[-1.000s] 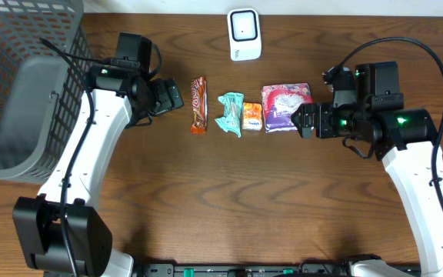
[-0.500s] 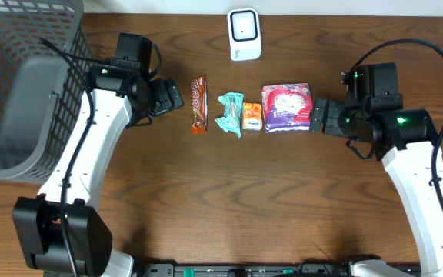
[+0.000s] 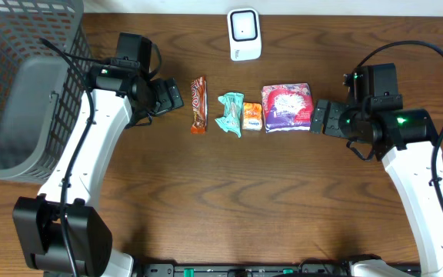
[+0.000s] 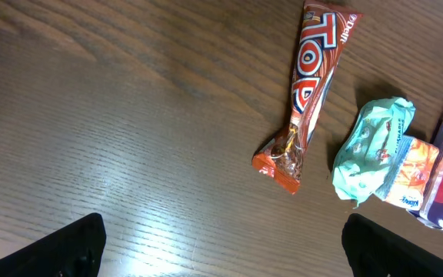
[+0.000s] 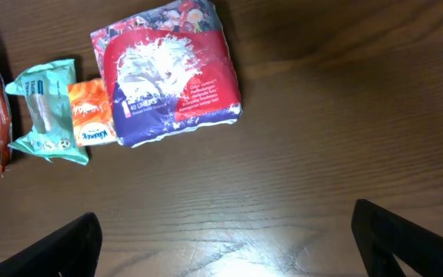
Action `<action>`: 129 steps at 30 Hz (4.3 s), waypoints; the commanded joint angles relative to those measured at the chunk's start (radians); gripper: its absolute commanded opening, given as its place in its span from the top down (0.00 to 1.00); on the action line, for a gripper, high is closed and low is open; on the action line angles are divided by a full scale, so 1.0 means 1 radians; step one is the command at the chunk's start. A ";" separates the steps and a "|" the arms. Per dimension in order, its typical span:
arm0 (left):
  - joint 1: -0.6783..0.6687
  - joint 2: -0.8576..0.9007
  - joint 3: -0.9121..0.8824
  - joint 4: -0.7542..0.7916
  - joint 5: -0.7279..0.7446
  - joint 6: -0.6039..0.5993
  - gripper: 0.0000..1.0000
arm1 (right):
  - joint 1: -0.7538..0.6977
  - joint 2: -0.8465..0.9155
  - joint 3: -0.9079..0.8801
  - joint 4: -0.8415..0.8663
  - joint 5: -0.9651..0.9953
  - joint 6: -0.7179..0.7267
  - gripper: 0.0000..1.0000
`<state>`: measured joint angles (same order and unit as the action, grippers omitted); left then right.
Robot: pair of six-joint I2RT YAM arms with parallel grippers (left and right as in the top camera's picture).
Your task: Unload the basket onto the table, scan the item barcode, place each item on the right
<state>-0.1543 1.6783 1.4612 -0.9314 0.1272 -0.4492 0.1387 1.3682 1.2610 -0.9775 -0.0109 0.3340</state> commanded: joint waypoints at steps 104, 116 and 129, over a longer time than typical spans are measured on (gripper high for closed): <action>0.001 0.000 0.009 -0.002 -0.013 -0.001 0.02 | 0.033 0.012 -0.014 0.035 -0.209 -0.034 0.01; 0.001 0.000 0.009 -0.002 -0.013 -0.001 0.02 | 0.033 0.012 -0.014 0.050 -0.208 -0.035 0.01; 0.001 0.000 0.009 -0.003 -0.013 -0.001 0.02 | 0.033 0.013 -0.014 0.046 -0.196 -0.035 0.01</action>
<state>-0.1543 1.6783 1.4612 -0.9314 0.1272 -0.4492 0.1669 1.3685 1.2541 -0.9298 -0.2096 0.3168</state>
